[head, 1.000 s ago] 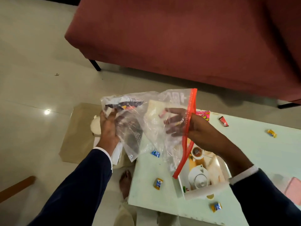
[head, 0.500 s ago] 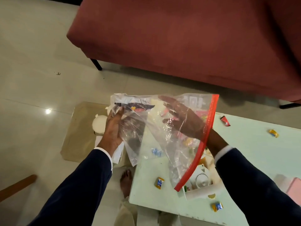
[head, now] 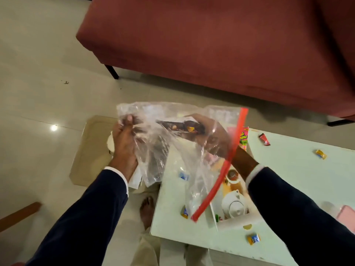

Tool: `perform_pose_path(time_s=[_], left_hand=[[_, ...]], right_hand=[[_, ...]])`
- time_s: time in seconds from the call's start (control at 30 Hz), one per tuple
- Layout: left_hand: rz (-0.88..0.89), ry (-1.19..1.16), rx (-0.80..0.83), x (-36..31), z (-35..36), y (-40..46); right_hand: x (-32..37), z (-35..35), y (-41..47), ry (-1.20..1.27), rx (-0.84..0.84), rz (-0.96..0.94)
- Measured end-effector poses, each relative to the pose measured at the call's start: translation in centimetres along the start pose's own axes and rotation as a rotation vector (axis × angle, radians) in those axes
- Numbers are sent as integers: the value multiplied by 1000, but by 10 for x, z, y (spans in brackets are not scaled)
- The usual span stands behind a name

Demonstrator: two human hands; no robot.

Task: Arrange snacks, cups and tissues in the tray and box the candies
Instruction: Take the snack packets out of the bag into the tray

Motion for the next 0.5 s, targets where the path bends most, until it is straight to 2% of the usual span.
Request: perform_pose_path(time_s=[0.07,0.17,0.27,0.37,0.5], left_hand=[[44,33,-72,-17,-3,4],[110,68,-83,-34,8,3],[126,107,-87,-45,22,4],[166,230,16,-50,39,5],[247,509,263,-48,74,1]], right_hand=[[2,-9,-13,46,-26,-4],[-19,-38,-37,65,-37,-6],[-64,-79,-68,110,-133,193],[-117,-111,-89,-7,-151,363],[-178,-127,-83,-369,-7,429]])
Point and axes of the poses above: each hand's wrist, its own y-axis towards the middle knuckle, its own z-axis out of the palm, x = y × z, the point moved 4 cm from there along y, towards the middle knuckle, and after that the axes turned 3 degrees about -z, right-handed, at the moved point
